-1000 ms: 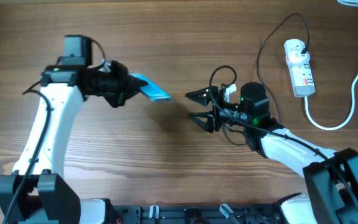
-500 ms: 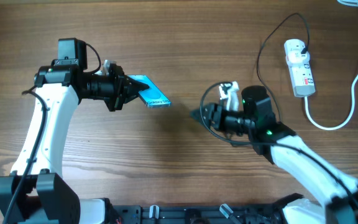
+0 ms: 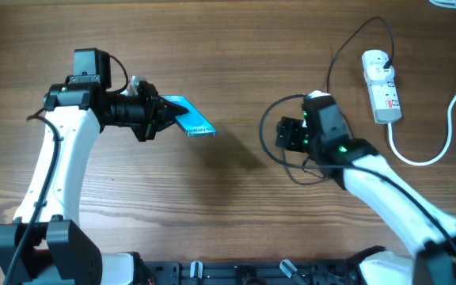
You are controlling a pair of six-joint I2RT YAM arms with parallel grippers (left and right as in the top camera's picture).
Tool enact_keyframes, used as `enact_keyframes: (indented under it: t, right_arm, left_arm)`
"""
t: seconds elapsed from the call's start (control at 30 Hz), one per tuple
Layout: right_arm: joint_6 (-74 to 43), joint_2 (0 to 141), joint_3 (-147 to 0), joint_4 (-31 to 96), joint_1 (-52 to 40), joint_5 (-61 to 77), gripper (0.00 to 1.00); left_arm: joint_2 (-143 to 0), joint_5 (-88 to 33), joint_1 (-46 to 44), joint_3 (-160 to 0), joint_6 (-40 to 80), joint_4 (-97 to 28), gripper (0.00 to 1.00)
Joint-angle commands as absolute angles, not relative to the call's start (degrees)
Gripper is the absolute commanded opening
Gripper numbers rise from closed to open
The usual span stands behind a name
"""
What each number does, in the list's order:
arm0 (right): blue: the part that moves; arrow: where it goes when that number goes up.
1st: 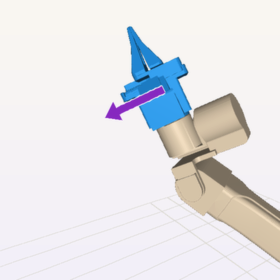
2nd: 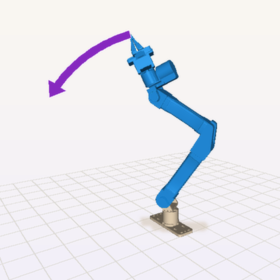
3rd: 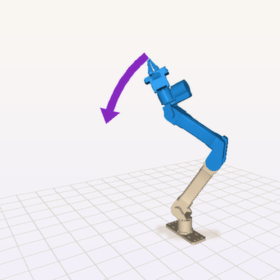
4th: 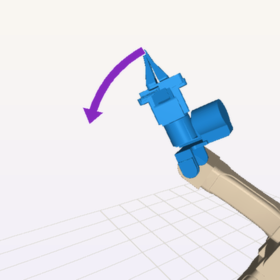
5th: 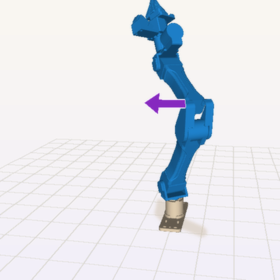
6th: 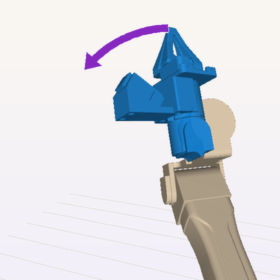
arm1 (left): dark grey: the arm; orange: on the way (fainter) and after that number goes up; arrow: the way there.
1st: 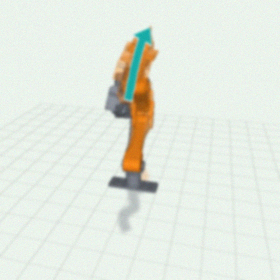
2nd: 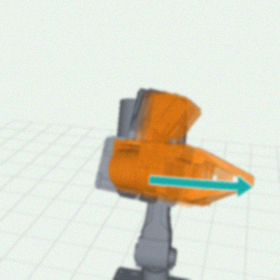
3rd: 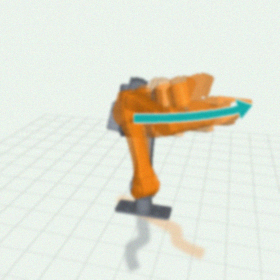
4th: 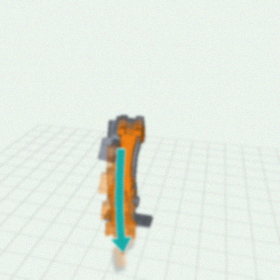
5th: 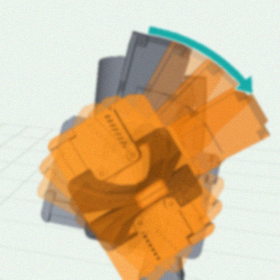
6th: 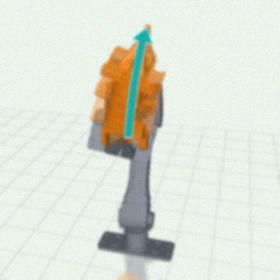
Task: Plug charger to phone and switch on socket
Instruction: 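Move the right gripper to the black cable's USB-C plug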
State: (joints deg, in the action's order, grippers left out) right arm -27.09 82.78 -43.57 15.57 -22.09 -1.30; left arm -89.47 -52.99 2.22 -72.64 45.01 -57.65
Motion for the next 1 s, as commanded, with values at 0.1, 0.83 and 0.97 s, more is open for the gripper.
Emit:
enact_keyframes:
  t: [0.1, 0.83, 0.97]
  right_arm:
    - [-22.5, 93.0, -43.9, 10.7, -22.3, 1.6, 0.77]
    - [-24.2, 102.8, -43.8, 11.8, -26.6, -2.5, 0.18]
    - [-25.1, 102.8, -43.8, 12.8, -26.6, -1.5, 0.05]
  left_arm:
    - [-89.4, -54.1, 2.5, -73.1, 43.7, -57.5, 0.04]
    - [-89.4, -53.9, 2.5, -73.1, 43.7, -57.5, 0.04]
    - [-89.4, -53.9, 2.5, -73.1, 43.7, -57.5, 0.04]
